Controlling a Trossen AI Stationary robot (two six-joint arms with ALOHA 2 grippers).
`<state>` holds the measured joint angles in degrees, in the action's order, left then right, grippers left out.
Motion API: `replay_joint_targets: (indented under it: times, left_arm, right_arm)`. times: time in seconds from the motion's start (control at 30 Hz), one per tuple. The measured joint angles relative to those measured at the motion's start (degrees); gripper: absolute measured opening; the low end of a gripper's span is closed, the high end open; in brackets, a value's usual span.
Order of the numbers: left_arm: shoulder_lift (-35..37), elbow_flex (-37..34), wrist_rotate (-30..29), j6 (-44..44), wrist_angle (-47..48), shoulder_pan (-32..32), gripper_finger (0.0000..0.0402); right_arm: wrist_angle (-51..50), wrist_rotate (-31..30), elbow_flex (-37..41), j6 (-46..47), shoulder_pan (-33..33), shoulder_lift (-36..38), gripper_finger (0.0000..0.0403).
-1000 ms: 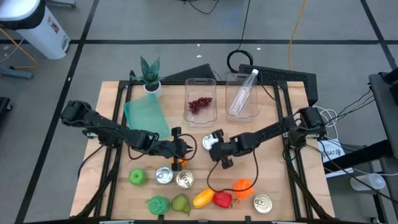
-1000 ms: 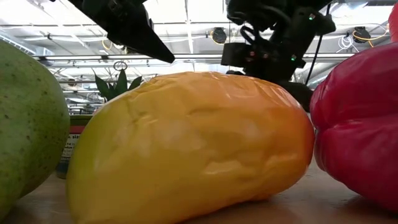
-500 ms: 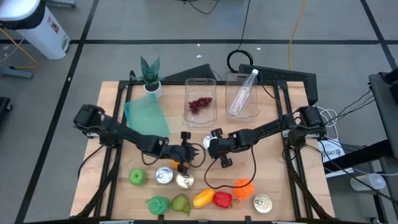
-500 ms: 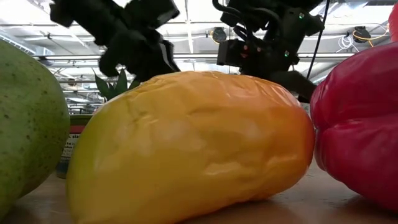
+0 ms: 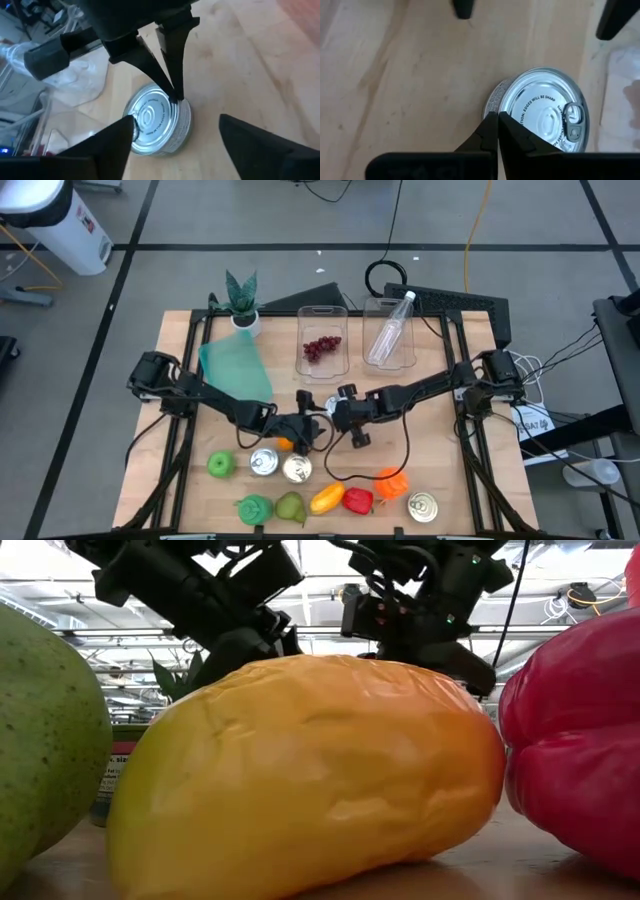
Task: Pick & Place Food Item
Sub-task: Put the right green tuna can into the blue bin
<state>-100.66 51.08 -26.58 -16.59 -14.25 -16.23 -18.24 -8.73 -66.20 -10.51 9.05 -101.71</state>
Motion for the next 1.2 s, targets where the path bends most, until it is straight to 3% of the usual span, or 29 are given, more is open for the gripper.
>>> replay_joint_targets:
  times: [0.17,0.4,0.83,1.07,1.2]
  left_arm:
    - [0.0,0.01,-1.7,3.42,0.47,0.61,0.0355]
    - [0.0,0.0,-1.29,3.17,0.54,0.7,0.0381]
    - [-6.89,5.96,1.76,0.48,2.73,2.81,0.0386]
    - [-11.91,13.45,-7.25,3.86,12.1,4.35,0.0386]
    - [-12.47,15.17,-6.95,4.93,14.7,5.31,0.0383]
  right_arm:
    - [0.46,0.04,-0.08,1.45,-1.05,1.81,0.0]
    - [0.21,3.4,-0.08,2.47,-2.92,4.5,0.0]
    - [0.92,4.81,-0.19,3.86,-4.81,4.52,0.0]
    - [1.33,6.05,-0.19,3.88,-4.96,4.86,0.0]
    - [1.62,5.99,-0.21,3.88,-4.46,5.64,0.0]
